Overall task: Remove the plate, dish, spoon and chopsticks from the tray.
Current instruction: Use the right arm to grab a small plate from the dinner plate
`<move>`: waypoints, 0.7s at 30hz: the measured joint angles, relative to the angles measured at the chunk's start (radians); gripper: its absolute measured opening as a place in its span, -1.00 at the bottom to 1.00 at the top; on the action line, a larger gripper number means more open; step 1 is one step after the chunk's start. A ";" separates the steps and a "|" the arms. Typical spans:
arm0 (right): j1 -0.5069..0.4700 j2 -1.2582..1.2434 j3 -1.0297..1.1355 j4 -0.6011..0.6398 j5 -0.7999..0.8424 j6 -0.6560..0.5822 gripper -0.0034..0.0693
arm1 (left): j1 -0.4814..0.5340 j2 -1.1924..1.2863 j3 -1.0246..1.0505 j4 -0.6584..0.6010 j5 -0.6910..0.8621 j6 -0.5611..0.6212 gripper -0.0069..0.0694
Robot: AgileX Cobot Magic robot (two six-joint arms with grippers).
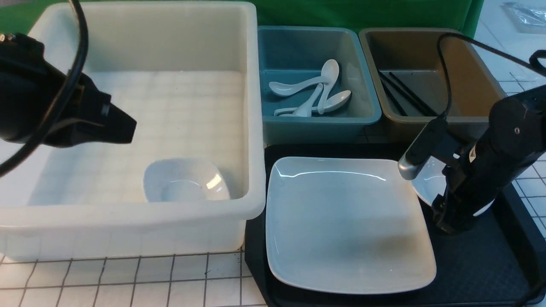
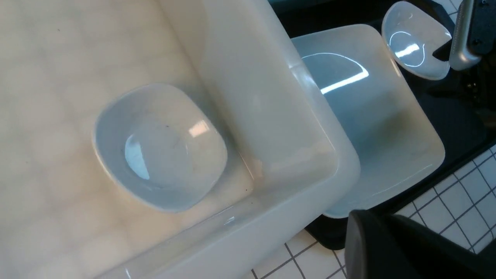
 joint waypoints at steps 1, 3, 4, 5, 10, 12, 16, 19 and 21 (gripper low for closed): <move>0.000 0.002 0.000 -0.004 -0.005 0.000 0.57 | 0.000 0.001 0.000 0.000 0.002 0.002 -0.86; 0.000 0.035 0.000 -0.025 -0.019 0.000 0.54 | 0.000 0.016 0.000 0.000 0.003 0.007 -0.86; 0.000 0.051 0.000 -0.040 -0.023 0.011 0.51 | 0.000 0.020 0.000 0.000 0.003 0.008 -0.86; 0.000 0.060 0.000 -0.048 -0.024 0.020 0.48 | 0.000 0.021 0.000 0.000 0.003 0.008 -0.86; 0.000 0.083 0.000 -0.091 -0.030 0.056 -0.07 | 0.000 0.023 0.000 0.000 0.003 0.025 -0.86; 0.001 0.074 -0.003 -0.108 -0.047 0.055 -0.38 | 0.000 0.023 0.000 0.000 0.003 0.025 -0.86; 0.005 0.046 -0.010 -0.112 -0.037 0.055 -0.49 | 0.000 0.023 0.000 0.000 0.005 0.025 -0.86; 0.005 -0.016 -0.019 -0.102 0.029 0.073 -0.64 | 0.000 0.023 0.000 0.002 0.007 0.025 -0.86; 0.005 -0.060 -0.029 -0.094 0.072 0.094 -0.71 | 0.000 0.023 0.000 0.002 0.007 0.025 -0.86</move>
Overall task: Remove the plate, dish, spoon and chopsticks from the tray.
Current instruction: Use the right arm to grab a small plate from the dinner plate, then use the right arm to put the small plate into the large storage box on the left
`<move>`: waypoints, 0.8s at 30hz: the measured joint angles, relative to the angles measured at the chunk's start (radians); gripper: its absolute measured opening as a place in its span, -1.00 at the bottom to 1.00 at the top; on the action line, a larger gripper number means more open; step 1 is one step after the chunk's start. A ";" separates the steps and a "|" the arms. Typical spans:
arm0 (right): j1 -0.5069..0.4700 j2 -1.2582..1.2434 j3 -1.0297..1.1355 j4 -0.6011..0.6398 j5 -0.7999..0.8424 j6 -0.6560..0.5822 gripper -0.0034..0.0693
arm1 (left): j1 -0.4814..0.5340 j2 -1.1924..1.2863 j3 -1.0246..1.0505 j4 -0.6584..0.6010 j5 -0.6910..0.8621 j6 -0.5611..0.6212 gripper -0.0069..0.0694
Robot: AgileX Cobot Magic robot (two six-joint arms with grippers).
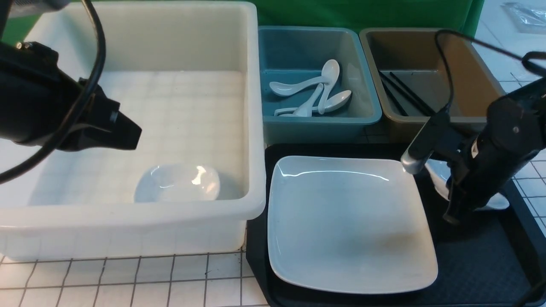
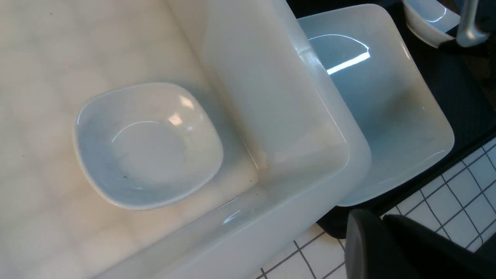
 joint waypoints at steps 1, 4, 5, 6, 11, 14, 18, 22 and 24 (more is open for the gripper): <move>-0.001 -0.032 -0.008 0.000 0.029 0.017 -0.71 | 0.000 0.000 0.000 0.000 -0.001 0.000 -0.86; -0.002 -0.142 -0.059 0.012 0.050 0.052 -0.71 | 0.000 0.000 0.000 0.006 -0.015 -0.002 -0.86; -0.002 -0.150 -0.064 0.015 0.050 0.054 -0.71 | 0.000 0.000 0.000 0.006 -0.015 -0.002 -0.86; -0.002 -0.186 -0.091 0.033 0.047 0.060 -0.71 | 0.000 0.000 0.000 0.006 -0.021 -0.004 -0.86; 0.012 -0.286 -0.287 0.355 -0.010 -0.045 -0.71 | 0.000 0.000 0.000 0.050 -0.069 -0.061 -0.86; 0.076 -0.261 -0.395 0.599 -0.022 -0.170 -0.71 | 0.000 0.000 0.000 0.160 -0.096 -0.136 -0.86; 0.205 -0.168 -0.519 0.727 -0.028 -0.234 -0.71 | 0.001 0.000 0.000 0.329 -0.100 -0.234 -0.86; 0.345 -0.037 -0.623 0.753 -0.028 -0.248 -0.71 | 0.029 0.000 0.000 0.422 -0.083 -0.315 -0.86; 0.407 0.065 -0.684 0.758 -0.027 -0.242 -0.71 | 0.070 0.000 0.000 0.435 -0.051 -0.330 -0.86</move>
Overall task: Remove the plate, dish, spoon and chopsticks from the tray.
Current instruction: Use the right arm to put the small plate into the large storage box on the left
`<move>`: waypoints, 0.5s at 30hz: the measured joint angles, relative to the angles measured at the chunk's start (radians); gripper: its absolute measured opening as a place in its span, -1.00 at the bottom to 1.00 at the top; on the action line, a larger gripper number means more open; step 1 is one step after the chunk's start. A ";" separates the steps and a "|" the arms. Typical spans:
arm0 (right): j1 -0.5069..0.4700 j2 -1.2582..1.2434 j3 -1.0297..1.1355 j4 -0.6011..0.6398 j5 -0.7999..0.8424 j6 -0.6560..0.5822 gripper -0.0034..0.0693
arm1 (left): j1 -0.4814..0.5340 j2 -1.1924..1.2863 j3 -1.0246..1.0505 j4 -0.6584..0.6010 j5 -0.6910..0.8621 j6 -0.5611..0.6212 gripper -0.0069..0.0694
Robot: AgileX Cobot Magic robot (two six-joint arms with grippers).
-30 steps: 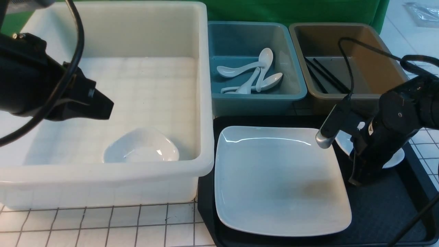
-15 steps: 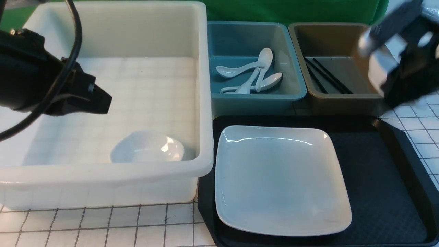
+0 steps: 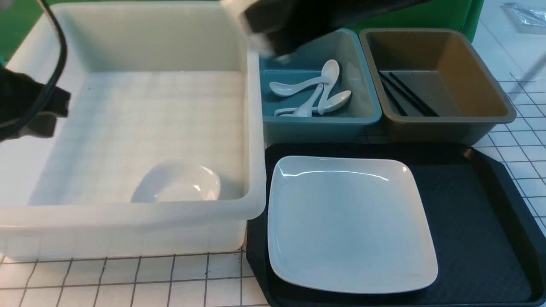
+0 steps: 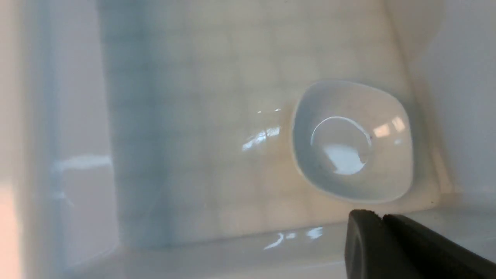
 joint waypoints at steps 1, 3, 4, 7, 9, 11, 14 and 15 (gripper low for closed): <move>0.018 0.034 -0.017 0.001 0.000 0.006 -0.71 | 0.012 0.000 0.000 0.000 0.007 -0.002 -0.86; 0.053 0.116 -0.050 0.001 0.000 0.013 -0.71 | 0.047 0.000 0.000 0.000 0.025 -0.004 -0.86; 0.069 0.161 -0.066 0.001 0.000 0.015 -0.71 | 0.065 0.000 0.000 0.000 0.035 -0.005 -0.86; 0.092 0.258 -0.085 0.001 0.002 0.016 -0.71 | 0.091 -0.006 0.000 0.001 0.058 -0.005 -0.86; 0.101 0.317 -0.088 0.000 0.000 0.016 -0.71 | 0.097 -0.013 0.000 0.001 0.063 -0.005 -0.86; 0.102 0.349 -0.088 0.000 0.000 0.017 -0.71 | 0.099 -0.019 0.000 0.001 0.064 -0.005 -0.86; 0.104 0.419 -0.088 -0.002 0.001 0.018 -0.71 | 0.099 -0.029 0.000 -0.022 0.064 -0.005 -0.86; 0.105 0.433 -0.088 -0.002 -0.003 0.016 -0.71 | 0.099 -0.030 0.000 -0.031 0.064 -0.001 -0.86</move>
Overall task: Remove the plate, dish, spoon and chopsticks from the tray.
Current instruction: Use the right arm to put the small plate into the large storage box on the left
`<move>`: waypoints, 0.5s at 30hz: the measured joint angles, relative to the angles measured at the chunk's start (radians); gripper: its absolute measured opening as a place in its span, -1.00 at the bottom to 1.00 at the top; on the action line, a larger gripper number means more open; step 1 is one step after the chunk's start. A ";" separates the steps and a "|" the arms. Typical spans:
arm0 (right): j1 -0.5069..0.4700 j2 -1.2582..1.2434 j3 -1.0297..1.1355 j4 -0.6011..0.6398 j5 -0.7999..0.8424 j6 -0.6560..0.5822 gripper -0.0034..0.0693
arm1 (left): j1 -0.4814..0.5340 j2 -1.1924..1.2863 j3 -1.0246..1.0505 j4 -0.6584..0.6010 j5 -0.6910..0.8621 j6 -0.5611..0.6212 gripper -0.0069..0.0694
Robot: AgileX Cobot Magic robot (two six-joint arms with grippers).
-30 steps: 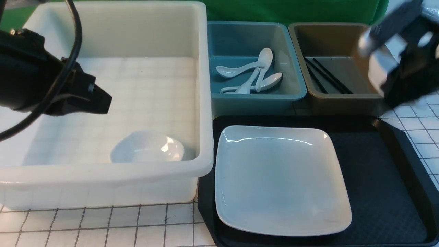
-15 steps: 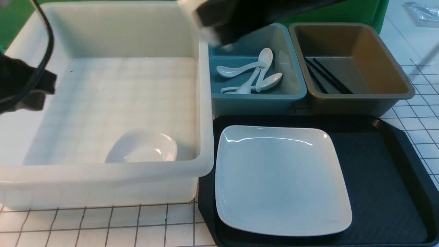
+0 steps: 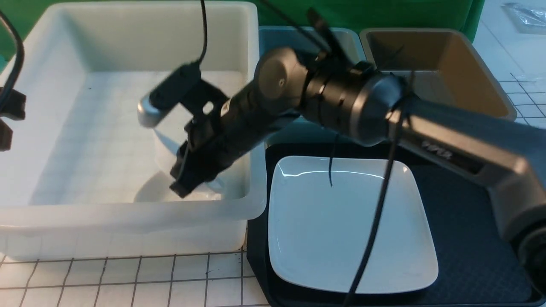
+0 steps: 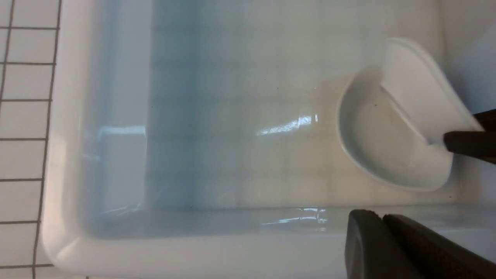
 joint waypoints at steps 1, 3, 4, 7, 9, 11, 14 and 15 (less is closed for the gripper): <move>0.001 0.008 -0.001 0.000 -0.003 0.000 -0.71 | 0.000 -0.001 0.000 -0.009 0.000 0.009 -0.86; 0.001 0.014 -0.001 -0.005 -0.008 0.000 -0.70 | 0.000 -0.001 0.000 -0.027 -0.001 0.018 -0.86; 0.001 0.017 -0.002 -0.006 -0.013 0.000 -0.67 | 0.000 -0.001 0.000 -0.040 0.000 0.024 -0.86; 0.001 0.018 -0.005 -0.005 -0.019 0.003 -0.49 | 0.000 -0.001 0.000 -0.056 0.000 0.031 -0.86; 0.001 0.018 -0.006 -0.004 -0.021 0.015 -0.23 | 0.000 -0.001 0.000 -0.059 0.000 0.039 -0.86; 0.001 0.018 -0.006 -0.002 -0.020 0.034 -0.01 | 0.000 -0.001 0.000 -0.059 0.000 0.048 -0.86; 0.001 0.012 -0.006 -0.002 0.001 0.063 0.29 | 0.000 -0.001 0.000 -0.061 0.000 0.052 -0.86; 0.001 0.006 -0.006 -0.002 0.006 0.078 0.34 | 0.000 -0.001 0.000 -0.061 0.001 0.053 -0.86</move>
